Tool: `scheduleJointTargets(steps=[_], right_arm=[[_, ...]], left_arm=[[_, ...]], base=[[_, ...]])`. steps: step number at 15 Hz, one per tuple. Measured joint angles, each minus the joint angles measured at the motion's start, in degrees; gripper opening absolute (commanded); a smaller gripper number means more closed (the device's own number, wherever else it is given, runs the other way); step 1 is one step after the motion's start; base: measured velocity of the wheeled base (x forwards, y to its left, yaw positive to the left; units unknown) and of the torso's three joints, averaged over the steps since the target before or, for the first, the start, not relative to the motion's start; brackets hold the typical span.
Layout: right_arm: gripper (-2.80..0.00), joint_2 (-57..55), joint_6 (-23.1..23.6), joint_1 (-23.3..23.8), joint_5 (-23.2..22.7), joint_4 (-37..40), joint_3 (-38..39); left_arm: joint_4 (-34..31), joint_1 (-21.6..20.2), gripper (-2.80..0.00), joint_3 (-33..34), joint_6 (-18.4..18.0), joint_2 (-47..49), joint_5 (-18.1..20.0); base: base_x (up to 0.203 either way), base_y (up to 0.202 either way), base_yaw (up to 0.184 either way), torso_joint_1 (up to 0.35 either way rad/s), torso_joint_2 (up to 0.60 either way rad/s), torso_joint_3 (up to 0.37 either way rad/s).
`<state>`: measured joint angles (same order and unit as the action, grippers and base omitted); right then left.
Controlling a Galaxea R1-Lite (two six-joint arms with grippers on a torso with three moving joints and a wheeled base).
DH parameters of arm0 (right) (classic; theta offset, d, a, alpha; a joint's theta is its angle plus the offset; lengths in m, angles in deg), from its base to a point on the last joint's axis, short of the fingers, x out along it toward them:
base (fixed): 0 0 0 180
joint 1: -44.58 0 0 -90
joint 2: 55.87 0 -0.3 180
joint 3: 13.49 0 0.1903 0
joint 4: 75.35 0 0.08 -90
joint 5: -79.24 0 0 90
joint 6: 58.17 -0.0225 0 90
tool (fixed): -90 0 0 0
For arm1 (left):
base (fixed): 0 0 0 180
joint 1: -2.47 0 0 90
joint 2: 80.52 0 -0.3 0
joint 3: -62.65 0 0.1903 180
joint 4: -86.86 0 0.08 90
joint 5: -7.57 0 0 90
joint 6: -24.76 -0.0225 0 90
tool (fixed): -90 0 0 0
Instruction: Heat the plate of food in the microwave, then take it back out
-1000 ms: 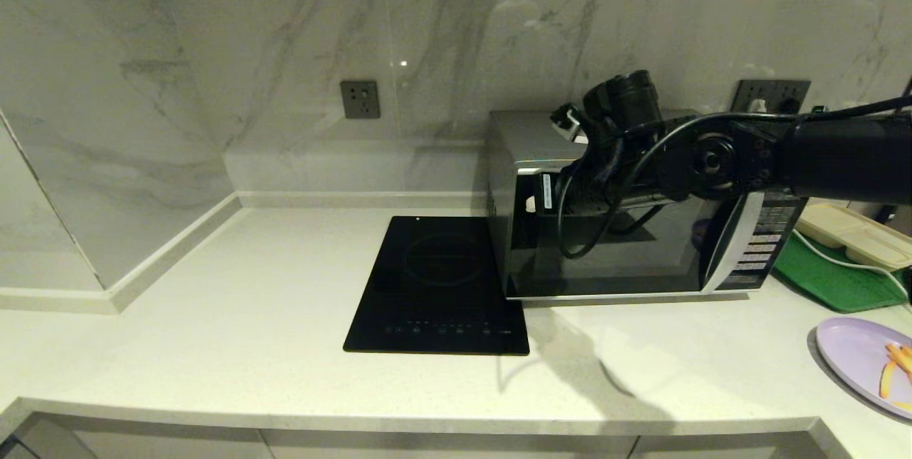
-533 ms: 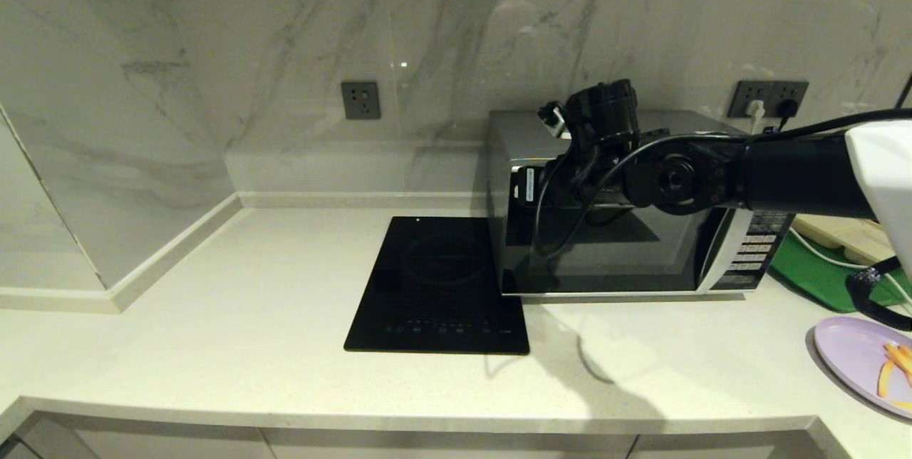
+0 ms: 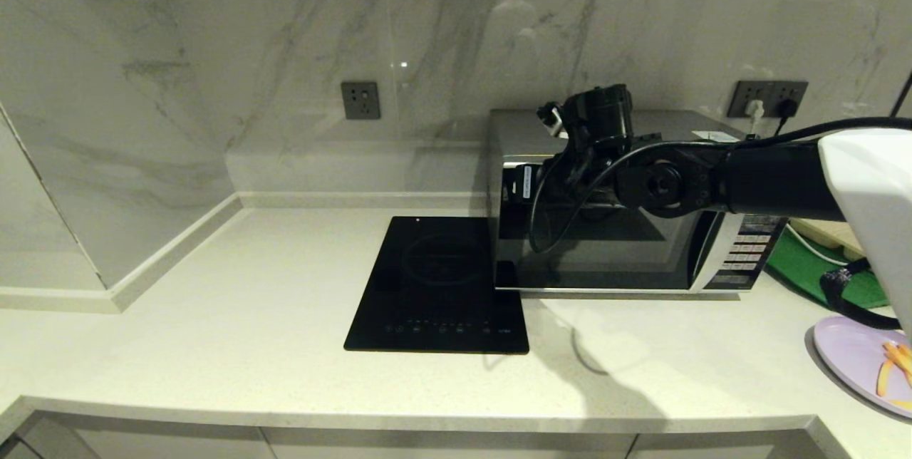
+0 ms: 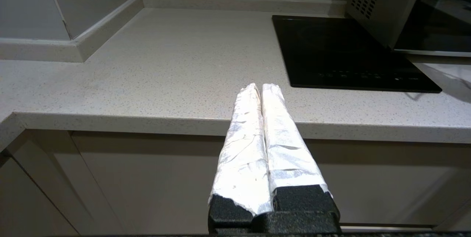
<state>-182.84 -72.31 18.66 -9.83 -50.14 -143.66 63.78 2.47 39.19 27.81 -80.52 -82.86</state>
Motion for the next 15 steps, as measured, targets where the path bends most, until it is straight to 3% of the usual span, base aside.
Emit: scheduleJointTargets(steps=[4, 8, 12, 15], right_arm=[[-2.80, 1.56, -0.43, 0.33, 0.75, -2.15, 2.29], [-2.80, 15.71, -0.73, 0.29, -3.18, 4.77, 10.52], [-2.80, 39.42, 2.34, 3.00, -6.07, 23.75, 17.31], [-2.80, 55.60, 8.46, 7.28, 1.65, 46.07, 17.04]], left_arm=[[-0.02, 0.00, -2.80, 0.00, -0.02, 0.00, 0.01], [-0.02, 0.00, -2.80, 0.00, -0.02, 0.00, 0.00], [-0.01, 0.00, -2.80, 0.00, 0.00, 0.00, 0.02], [0.00, 0.00, -2.80, -0.01, 0.00, 0.00, 0.02]], base=[[0.000, 0.000, 0.000, 0.000, 0.00, 0.000], [0.000, 0.000, 0.000, 0.000, 0.00, 0.000], [0.000, 0.000, 0.000, 0.000, 0.00, 0.000], [0.000, 0.000, 0.000, 0.000, 0.00, 0.000]])
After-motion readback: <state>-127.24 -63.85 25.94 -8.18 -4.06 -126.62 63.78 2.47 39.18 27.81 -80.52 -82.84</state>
